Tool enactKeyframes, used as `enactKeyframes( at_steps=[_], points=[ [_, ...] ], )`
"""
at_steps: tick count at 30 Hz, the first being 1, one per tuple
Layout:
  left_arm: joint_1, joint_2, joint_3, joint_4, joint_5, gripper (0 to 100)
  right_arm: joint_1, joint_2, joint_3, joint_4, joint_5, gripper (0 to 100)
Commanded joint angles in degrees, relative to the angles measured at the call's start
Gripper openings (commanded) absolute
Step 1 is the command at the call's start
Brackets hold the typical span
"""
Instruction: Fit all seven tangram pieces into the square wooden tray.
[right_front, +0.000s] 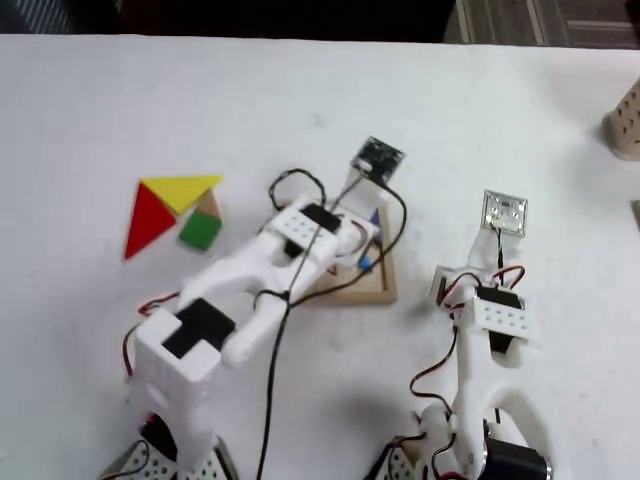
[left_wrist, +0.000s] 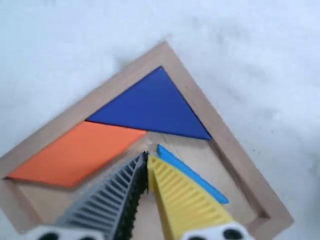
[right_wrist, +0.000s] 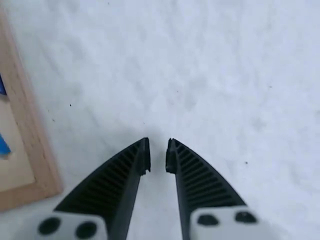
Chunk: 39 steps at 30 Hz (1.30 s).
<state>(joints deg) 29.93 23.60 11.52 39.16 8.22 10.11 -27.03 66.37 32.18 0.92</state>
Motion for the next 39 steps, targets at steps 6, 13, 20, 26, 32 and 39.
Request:
enactKeyframes(
  at_steps=[6, 13, 20, 26, 32, 39],
  points=[
    [5.3, -1.2, -3.3, 0.2, 0.6, 2, -0.5, -2.0, -0.4, -1.3, 0.7, 6.0],
    [-2.3, -9.2, -2.8, 6.6, 0.6, 2, -0.5, -1.9, -0.4, -1.3, 0.7, 6.0],
    [2.2, -11.0, 7.0, 13.1, 0.2, 2, -1.3, -1.9, -0.4, -1.3, 0.7, 6.0],
    [7.9, -9.1, 9.1, 4.7, 0.6, 2, -1.3, -1.9, -0.4, -1.3, 0.7, 6.0],
    [11.0, -7.0, 6.2, 4.2, 0.6, 2, -1.3, -1.9, -0.4, -1.3, 0.7, 6.0],
    [13.7, -9.8, 6.2, 4.0, 0.7, 2, -1.3, -1.9, -0.4, -1.3, 0.7, 6.0]
  ],
)
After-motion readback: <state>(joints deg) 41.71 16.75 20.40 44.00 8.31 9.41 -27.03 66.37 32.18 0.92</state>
